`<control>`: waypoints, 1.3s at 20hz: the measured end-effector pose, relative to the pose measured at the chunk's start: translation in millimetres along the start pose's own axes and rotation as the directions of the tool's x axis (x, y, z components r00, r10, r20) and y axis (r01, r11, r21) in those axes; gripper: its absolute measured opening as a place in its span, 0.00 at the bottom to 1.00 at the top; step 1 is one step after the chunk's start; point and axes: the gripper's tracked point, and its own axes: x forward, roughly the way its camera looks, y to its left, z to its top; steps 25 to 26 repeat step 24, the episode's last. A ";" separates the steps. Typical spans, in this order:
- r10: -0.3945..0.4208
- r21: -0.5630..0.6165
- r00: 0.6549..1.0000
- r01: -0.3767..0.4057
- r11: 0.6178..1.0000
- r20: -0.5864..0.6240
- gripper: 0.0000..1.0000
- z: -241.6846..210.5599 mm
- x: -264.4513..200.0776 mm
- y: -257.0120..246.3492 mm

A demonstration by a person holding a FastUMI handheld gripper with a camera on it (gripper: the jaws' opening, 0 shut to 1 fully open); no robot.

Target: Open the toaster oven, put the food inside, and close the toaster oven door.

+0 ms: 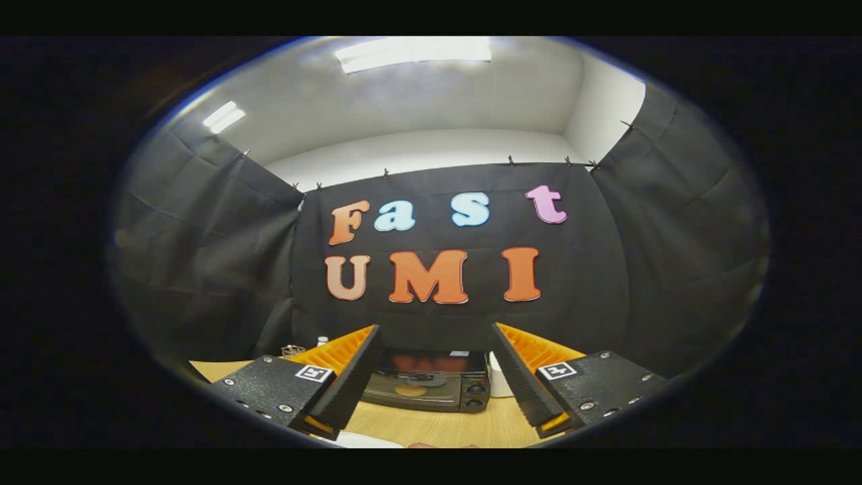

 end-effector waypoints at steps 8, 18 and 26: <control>0.003 0.006 1.000 -0.003 1.000 -0.001 0.95 -2.6 4.8 4.8; 0.021 -0.034 1.000 -0.021 0.999 0.013 0.95 4.8 5.4 20.3; 0.011 -0.042 1.000 -0.011 0.999 0.015 0.95 7.2 7.7 22.2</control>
